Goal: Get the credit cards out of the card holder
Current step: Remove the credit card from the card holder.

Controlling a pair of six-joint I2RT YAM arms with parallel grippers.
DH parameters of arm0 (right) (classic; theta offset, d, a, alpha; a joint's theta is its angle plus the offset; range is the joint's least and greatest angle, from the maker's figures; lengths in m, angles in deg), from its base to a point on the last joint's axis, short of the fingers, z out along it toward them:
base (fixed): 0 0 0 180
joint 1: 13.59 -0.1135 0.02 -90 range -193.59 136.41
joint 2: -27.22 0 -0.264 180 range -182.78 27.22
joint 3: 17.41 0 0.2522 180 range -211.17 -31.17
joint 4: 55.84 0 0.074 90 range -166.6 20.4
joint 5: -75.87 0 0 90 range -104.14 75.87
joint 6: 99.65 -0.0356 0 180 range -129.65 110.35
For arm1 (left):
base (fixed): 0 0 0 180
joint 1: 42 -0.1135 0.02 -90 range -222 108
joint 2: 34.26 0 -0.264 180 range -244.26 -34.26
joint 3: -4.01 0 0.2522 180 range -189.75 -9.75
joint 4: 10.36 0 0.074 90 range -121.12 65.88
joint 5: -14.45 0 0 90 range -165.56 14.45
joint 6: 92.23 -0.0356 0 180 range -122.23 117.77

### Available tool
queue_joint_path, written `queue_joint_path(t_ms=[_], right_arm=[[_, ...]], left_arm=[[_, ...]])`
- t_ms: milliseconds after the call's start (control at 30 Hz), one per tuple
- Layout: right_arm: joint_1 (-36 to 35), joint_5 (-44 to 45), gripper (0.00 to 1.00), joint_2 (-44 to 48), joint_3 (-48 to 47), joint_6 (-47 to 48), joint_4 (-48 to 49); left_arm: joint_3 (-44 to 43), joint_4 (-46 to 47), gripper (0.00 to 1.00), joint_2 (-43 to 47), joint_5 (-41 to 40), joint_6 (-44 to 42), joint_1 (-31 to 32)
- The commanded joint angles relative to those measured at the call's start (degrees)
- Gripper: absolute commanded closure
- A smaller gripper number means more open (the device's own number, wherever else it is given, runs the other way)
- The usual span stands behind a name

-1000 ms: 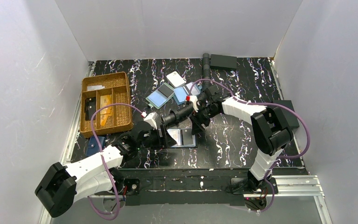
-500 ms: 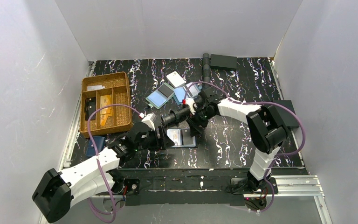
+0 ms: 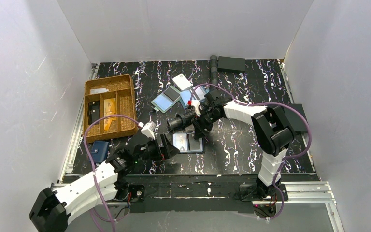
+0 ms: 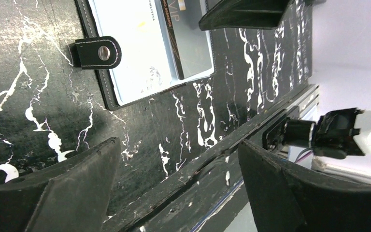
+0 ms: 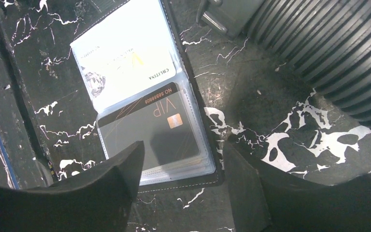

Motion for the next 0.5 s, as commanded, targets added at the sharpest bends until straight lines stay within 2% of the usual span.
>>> queue_joint_path(t_ms=[0, 233, 467], right_arm=[[-0.7, 0.3, 0.35, -2.9, 0.3, -0.9, -1.3], [-0.9, 3.0, 0.59, -2.3, -0.2, 3.2, -4.4], [-1.0, 5.4, 0.78, -1.7, -0.8, 9.5, -8.9]], left_arm=[[1.3, 1.3, 0.05, 2.8, -2.3, 2.1, -0.4], [0.5, 0.1, 0.02, 3.3, -0.9, 0.2, -0.5], [-2.3, -1.1, 0.09, 2.5, 2.6, -3.6, -0.5]])
